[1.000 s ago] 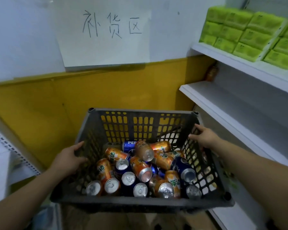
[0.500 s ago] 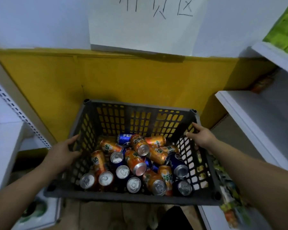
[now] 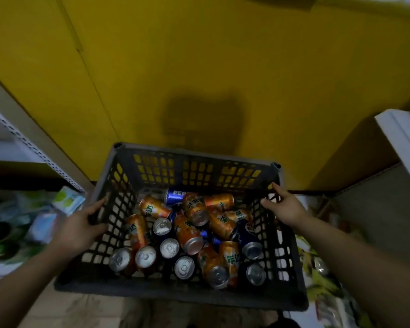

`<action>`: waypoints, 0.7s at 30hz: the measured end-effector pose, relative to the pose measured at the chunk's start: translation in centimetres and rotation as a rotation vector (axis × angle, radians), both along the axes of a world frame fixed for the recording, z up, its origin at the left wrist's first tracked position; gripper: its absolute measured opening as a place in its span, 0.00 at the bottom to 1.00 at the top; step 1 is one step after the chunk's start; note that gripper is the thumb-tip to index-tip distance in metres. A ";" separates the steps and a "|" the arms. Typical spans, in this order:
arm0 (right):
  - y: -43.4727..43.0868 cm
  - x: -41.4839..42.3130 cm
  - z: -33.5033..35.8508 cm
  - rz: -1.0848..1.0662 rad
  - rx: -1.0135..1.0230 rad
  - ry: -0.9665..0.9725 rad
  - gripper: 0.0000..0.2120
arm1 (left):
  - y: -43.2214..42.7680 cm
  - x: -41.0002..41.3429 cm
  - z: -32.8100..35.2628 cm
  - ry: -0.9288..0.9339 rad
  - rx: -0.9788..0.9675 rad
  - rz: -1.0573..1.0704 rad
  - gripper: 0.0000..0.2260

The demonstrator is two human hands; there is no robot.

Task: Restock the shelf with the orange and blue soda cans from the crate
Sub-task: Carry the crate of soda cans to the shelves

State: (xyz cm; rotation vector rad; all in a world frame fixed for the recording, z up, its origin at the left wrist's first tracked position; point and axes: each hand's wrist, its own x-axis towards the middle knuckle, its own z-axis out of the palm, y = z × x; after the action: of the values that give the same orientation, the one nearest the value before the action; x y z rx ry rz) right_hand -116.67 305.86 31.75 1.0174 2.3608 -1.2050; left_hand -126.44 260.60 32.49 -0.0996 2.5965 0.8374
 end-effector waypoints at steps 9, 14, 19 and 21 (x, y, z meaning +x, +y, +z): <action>4.9 -1.9 -15.0 0.010 0.020 0.023 0.36 | 5.0 -1.0 -15.3 -0.027 0.015 0.087 0.29; 6.8 -4.0 -22.5 0.012 0.017 0.017 0.37 | 5.9 -2.1 -22.9 -0.042 0.040 0.090 0.30; 8.0 -4.9 -28.0 -0.019 0.012 0.058 0.36 | 6.7 -2.9 -28.4 -0.069 0.024 0.094 0.30; 8.5 -5.2 -29.6 -0.024 0.016 0.063 0.35 | 7.1 -3.3 -29.9 -0.073 0.004 0.089 0.30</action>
State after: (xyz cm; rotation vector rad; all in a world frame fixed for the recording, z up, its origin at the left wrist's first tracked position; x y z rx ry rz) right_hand -121.91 314.34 2.15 1.0293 2.4164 -1.2470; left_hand -129.77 267.66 2.57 -0.2419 2.5384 0.8534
